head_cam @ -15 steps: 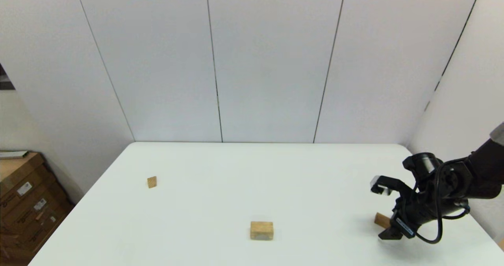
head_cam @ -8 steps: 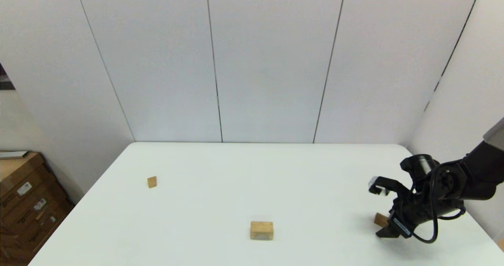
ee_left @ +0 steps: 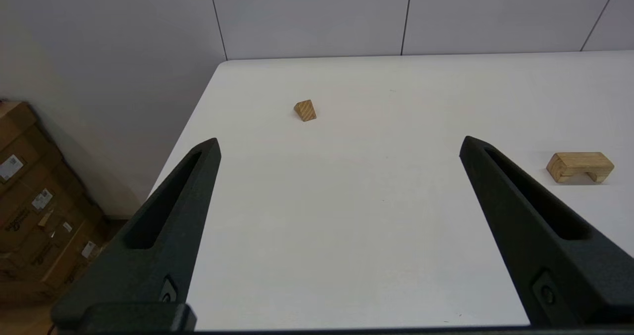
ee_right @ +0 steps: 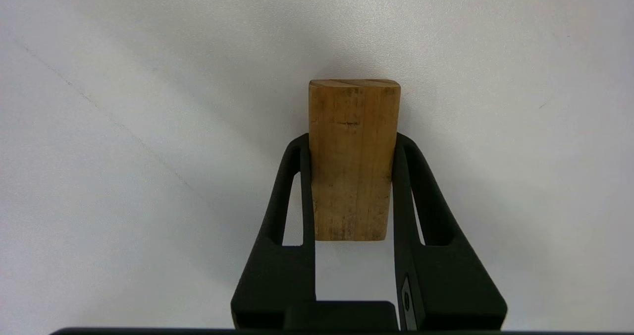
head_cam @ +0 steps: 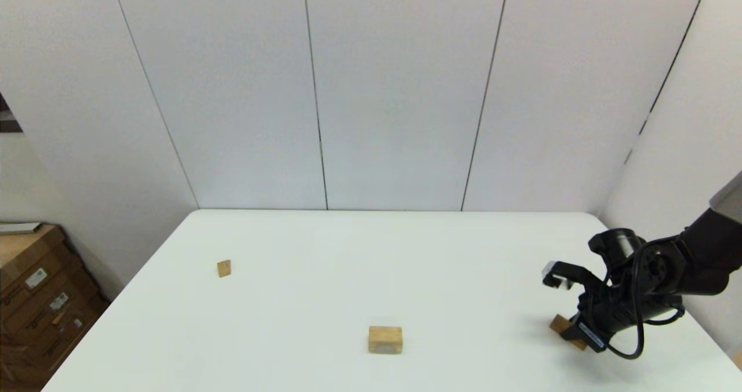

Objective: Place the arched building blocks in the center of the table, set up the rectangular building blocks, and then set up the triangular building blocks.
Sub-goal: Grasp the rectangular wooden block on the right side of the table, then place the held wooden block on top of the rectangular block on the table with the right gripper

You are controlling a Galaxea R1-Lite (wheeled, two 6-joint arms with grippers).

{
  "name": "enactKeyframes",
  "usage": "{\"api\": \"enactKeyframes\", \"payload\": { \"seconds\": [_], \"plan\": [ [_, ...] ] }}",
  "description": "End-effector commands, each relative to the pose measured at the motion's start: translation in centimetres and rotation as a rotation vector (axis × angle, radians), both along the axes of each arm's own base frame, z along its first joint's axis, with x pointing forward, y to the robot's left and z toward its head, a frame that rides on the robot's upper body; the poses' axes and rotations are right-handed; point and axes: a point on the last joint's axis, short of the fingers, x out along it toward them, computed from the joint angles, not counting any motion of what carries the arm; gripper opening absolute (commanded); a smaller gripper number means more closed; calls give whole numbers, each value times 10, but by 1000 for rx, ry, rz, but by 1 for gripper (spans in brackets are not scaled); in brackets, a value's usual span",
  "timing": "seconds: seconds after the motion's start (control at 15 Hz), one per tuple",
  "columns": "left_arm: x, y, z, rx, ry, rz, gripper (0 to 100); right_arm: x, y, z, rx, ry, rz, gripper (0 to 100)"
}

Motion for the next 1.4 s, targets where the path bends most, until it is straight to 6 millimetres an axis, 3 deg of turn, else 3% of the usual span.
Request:
{"api": "enactKeyframes", "payload": {
  "seconds": [0.07, 0.2, 0.33, 0.6, 0.8, 1.0, 1.4],
  "plan": [
    [0, 0, 0, 0, 2, 0, 100, -1, 0, 8, 0, -17, 6, 0],
    [0, 0, 0, 0, 2, 0, 100, -7, 12, 30, 6, -69, 38, 0],
    [0, 0, 0, 0, 2, 0, 100, -17, 38, 56, 37, -139, 108, 0],
    [0, 0, 0, 0, 2, 0, 100, -41, 120, 93, 129, -224, 293, 0],
    [0, 0, 0, 0, 2, 0, 100, -47, 168, 92, 152, -218, 425, 0],
    [0, 0, 0, 0, 2, 0, 100, -43, 193, 81, 154, -195, 492, 0],
    [0, 0, 0, 0, 2, 0, 100, -29, 241, 83, 121, -102, 620, 0]
  ]
}}
